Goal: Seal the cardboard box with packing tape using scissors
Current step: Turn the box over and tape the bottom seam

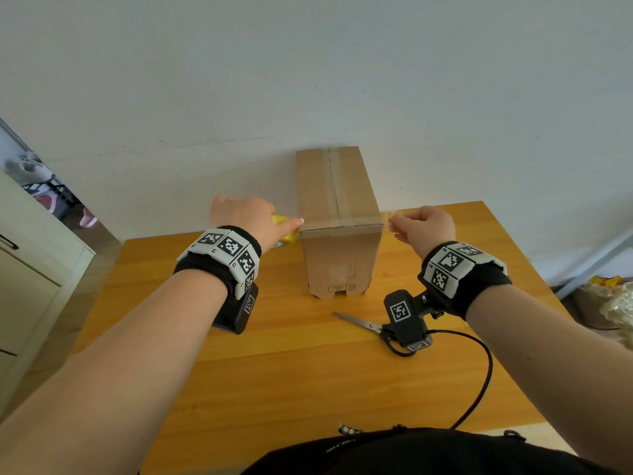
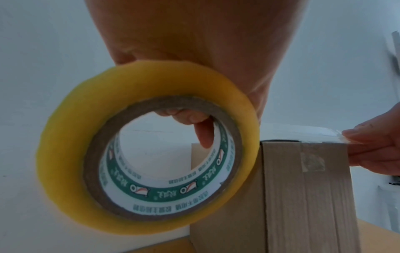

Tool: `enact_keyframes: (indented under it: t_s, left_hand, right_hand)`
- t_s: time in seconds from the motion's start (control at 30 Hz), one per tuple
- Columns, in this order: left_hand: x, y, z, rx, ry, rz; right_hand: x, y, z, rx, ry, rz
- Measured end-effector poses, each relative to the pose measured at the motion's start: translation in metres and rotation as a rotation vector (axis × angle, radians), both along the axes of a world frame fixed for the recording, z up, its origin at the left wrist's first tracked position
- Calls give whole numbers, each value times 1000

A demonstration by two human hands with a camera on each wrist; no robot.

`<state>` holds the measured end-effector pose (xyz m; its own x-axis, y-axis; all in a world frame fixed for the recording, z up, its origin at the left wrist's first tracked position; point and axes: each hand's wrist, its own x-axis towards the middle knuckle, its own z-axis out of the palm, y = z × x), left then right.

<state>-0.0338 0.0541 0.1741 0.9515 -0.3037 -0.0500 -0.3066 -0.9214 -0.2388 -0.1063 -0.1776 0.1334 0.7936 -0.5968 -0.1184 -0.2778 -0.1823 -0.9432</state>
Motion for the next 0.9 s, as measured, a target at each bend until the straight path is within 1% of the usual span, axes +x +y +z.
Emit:
enact_keyframes:
  t_s: [0.57, 0.9]
  left_hand:
    - [2, 1, -3, -5, 5, 5]
    - [3, 0, -4, 4, 40, 26]
  right_hand:
    - [0, 2, 0, 47, 17, -8]
    - [2, 2, -2, 27, 39, -9]
